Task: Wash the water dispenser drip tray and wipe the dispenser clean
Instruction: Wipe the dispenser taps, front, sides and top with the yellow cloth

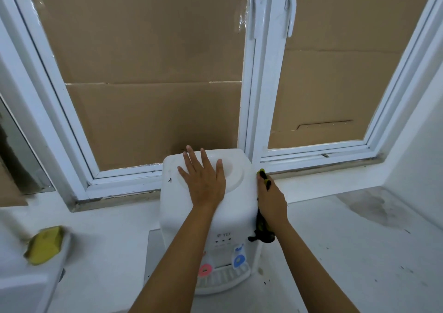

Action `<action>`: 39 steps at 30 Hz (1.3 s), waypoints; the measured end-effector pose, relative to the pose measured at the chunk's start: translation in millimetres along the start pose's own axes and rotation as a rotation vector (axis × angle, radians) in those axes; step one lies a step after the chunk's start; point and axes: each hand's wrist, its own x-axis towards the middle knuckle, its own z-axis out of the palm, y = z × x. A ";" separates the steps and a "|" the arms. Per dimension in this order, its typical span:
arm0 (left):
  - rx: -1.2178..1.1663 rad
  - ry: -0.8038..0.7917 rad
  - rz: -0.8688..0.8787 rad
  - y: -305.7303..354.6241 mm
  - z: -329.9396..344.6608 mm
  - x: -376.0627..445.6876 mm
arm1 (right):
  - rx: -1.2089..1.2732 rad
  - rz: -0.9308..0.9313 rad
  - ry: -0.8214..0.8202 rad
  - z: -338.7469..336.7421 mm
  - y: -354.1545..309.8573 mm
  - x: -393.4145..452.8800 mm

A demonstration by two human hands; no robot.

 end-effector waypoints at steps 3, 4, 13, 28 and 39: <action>-0.243 0.010 0.003 -0.9 -11.9 0.2 | 0.082 -0.135 0.117 8.5 13.0 -20.6; -0.381 0.024 0.001 -2.5 -18.3 -1.3 | 0.073 -0.198 0.147 12.4 16.3 -25.8; -0.650 0.294 -0.042 -58.1 -50.2 -25.9 | -0.299 -0.527 0.259 60.2 1.8 -75.7; -0.682 0.606 -0.223 -143.9 -98.7 -55.8 | -0.490 -0.919 0.105 141.7 -41.1 -125.5; -1.059 0.265 -0.490 -163.1 -143.6 -93.6 | 0.439 -0.162 -0.707 115.7 -101.9 -151.0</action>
